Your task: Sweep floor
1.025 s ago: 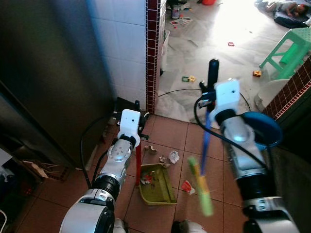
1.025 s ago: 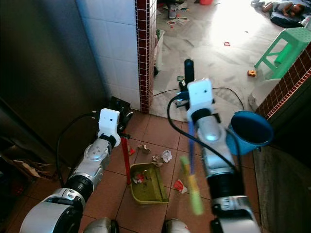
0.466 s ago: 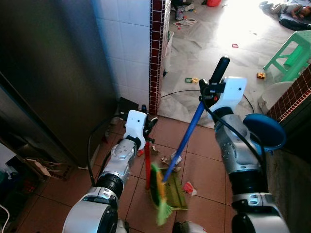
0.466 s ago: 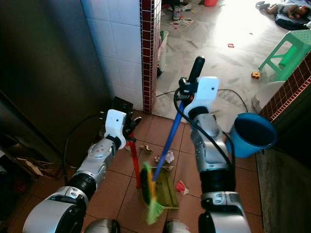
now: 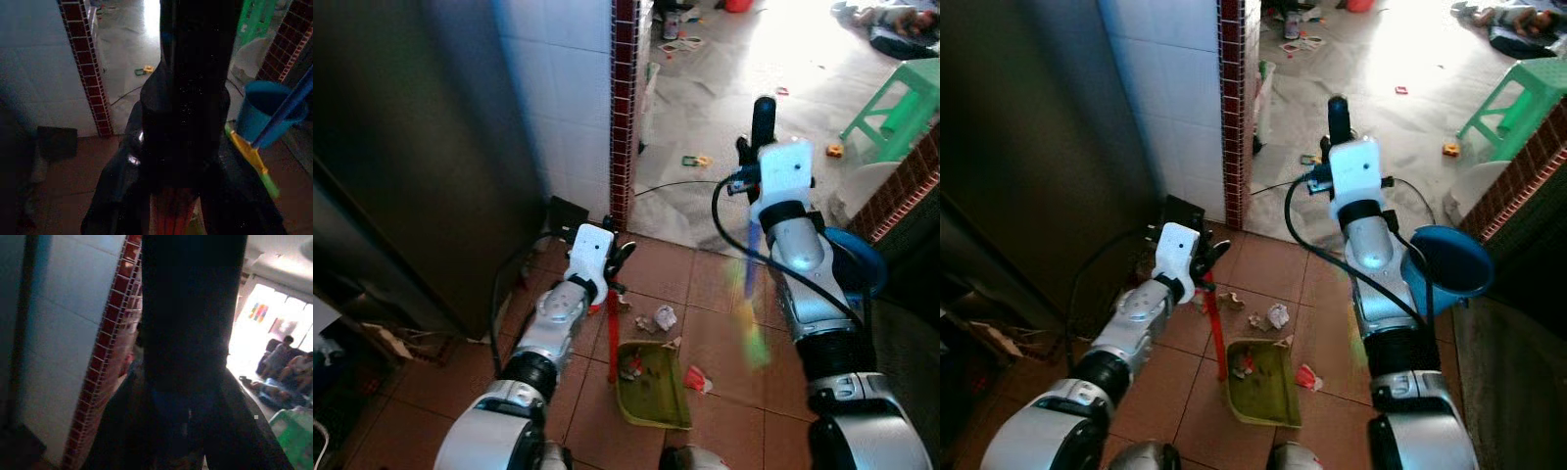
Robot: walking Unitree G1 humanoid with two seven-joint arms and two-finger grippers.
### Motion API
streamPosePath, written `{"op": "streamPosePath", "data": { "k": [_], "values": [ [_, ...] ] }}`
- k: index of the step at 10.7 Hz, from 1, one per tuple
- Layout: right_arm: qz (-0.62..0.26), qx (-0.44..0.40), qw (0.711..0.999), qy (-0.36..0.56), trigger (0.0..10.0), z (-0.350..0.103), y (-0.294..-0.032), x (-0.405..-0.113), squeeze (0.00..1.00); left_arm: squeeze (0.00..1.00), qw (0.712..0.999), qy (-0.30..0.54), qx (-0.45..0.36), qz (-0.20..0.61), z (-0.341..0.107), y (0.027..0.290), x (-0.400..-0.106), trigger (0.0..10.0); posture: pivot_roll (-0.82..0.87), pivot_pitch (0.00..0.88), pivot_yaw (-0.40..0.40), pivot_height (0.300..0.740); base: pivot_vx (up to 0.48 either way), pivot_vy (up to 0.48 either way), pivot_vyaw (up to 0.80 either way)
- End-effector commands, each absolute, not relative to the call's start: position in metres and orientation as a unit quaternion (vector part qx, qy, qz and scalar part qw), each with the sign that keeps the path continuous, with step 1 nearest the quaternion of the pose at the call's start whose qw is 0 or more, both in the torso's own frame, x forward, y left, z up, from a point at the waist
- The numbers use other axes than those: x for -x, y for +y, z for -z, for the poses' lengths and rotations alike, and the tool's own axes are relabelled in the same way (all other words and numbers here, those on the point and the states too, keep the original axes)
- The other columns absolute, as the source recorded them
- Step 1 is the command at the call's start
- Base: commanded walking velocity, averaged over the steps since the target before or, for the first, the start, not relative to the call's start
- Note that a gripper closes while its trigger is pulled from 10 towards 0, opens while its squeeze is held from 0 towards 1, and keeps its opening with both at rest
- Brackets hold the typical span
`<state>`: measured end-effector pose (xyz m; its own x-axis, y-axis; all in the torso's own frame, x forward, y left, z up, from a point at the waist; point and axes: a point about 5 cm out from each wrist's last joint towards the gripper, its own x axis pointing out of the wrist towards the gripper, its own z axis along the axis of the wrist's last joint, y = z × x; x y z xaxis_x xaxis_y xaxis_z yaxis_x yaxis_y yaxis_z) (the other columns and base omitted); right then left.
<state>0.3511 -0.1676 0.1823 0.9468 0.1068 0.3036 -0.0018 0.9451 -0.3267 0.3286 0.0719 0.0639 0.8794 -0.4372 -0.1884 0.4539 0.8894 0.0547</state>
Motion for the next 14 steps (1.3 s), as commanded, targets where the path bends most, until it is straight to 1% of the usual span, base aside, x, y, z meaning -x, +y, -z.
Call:
{"op": "streamPosePath", "data": {
  "k": [1,2,3,4,5,7,8,9,10,11,12,14],
  "values": [
    [-0.031,0.170,0.969,-0.177,10.0,-0.186,-0.161,-0.354,0.00,0.00,0.962,0.103,-0.102,0.230,-0.057,0.080,-0.326,10.0,-0.03,0.059,0.006,0.740,0.000,0.000,0.00],
    [-0.027,0.178,0.969,-0.168,10.0,-0.180,-0.162,-0.354,0.00,0.00,0.962,0.103,-0.107,0.230,-0.057,0.081,-0.325,10.0,-0.02,0.071,0.005,0.740,0.000,0.000,0.00],
    [-0.010,0.168,0.977,-0.132,10.0,-0.164,-0.165,-0.354,0.00,0.00,0.960,0.112,-0.106,0.234,-0.056,0.081,-0.321,10.0,0.00,0.088,0.002,0.740,0.000,0.000,0.00],
    [0.000,0.151,0.983,-0.109,10.0,-0.154,-0.164,-0.355,0.00,0.00,0.957,0.122,-0.122,0.233,-0.054,0.082,-0.319,10.0,0.00,0.100,0.005,0.740,0.000,0.000,0.00],
    [-0.001,0.126,0.988,-0.089,10.0,-0.145,-0.154,-0.356,0.00,0.00,0.958,0.126,-0.138,0.218,-0.055,0.086,-0.318,10.0,0.01,0.119,0.008,0.740,0.000,0.000,0.00],
    [-0.010,0.070,0.996,-0.056,10.0,-0.134,-0.132,-0.359,0.00,0.00,0.955,0.138,-0.152,0.216,-0.054,0.091,-0.316,10.0,0.02,0.130,0.011,0.740,0.000,0.000,0.00],
    [-0.028,0.014,0.998,-0.046,10.0,-0.136,-0.114,-0.361,0.00,0.00,0.955,0.142,-0.144,0.217,-0.054,0.092,-0.314,10.0,0.03,0.133,0.010,0.740,0.000,0.000,0.00],
    [-0.055,-0.045,0.996,-0.054,10.0,-0.144,-0.101,-0.363,0.00,0.00,0.958,0.147,-0.123,0.213,-0.053,0.091,-0.312,10.0,0.03,0.132,0.010,0.740,0.000,0.000,0.00],
    [-0.068,-0.071,0.993,-0.063,10.0,-0.150,-0.098,-0.363,0.00,0.00,0.960,0.147,-0.108,0.212,-0.054,0.091,-0.312,10.0,0.03,0.132,0.011,0.740,0.000,0.000,0.00],
    [-0.100,-0.123,0.983,-0.093,10.0,-0.169,-0.095,-0.363,0.00,0.00,0.961,0.145,-0.105,0.212,-0.055,0.091,-0.311,10.0,0.01,0.129,0.017,0.740,0.000,0.000,0.00],
    [-0.111,-0.129,0.979,-0.108,10.0,-0.179,-0.095,-0.362,0.00,0.00,0.961,0.142,-0.107,0.211,-0.057,0.091,-0.311,10.0,0.01,0.127,0.019,0.740,0.000,0.000,0.00],
    [-0.134,-0.096,0.975,-0.152,10.0,-0.198,-0.095,-0.360,0.00,0.00,0.965,0.119,-0.113,0.205,-0.065,0.093,-0.315,10.0,0.00,0.115,0.024,0.740,0.000,0.000,0.00]
  ]
}}
